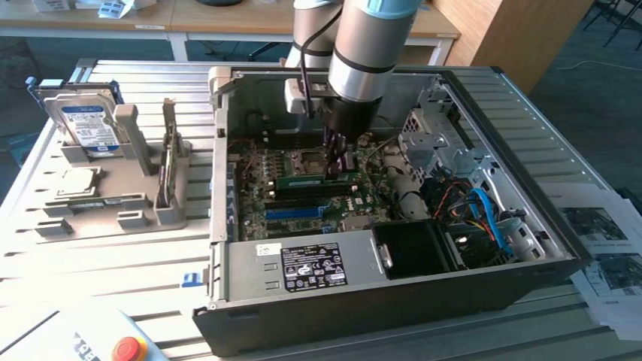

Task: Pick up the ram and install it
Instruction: 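Insert the ram into the slot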

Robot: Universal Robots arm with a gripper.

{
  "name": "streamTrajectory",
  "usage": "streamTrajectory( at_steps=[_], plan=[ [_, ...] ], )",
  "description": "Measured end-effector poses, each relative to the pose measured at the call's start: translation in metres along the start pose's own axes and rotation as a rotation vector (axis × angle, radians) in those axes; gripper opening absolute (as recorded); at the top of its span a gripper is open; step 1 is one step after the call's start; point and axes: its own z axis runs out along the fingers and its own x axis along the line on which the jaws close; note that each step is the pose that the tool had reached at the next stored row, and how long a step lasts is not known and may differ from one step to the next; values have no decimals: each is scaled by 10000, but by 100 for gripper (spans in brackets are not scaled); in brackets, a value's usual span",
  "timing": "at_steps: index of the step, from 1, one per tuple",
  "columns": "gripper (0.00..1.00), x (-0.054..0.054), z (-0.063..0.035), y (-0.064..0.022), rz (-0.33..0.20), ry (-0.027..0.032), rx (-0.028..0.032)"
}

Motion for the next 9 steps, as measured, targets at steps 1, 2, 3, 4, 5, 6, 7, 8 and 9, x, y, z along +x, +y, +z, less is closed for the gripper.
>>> streamTrajectory(
  at_steps=[1,2,3,4,5,6,7,8,9],
  plan=[
    [12,0,4,5,0,1,2],
    [12,0,4,5,-1,3,2],
    [12,0,4,5,-1,2,2],
    [12,0,4,5,-2,3,2],
    [12,0,10,4,-1,-1,3],
    [12,0,15,4,4,-2,4],
    [12,0,19,4,16,-1,3],
    [12,0,20,4,25,0,2],
    [12,1,20,4,25,1,2]
  ],
)
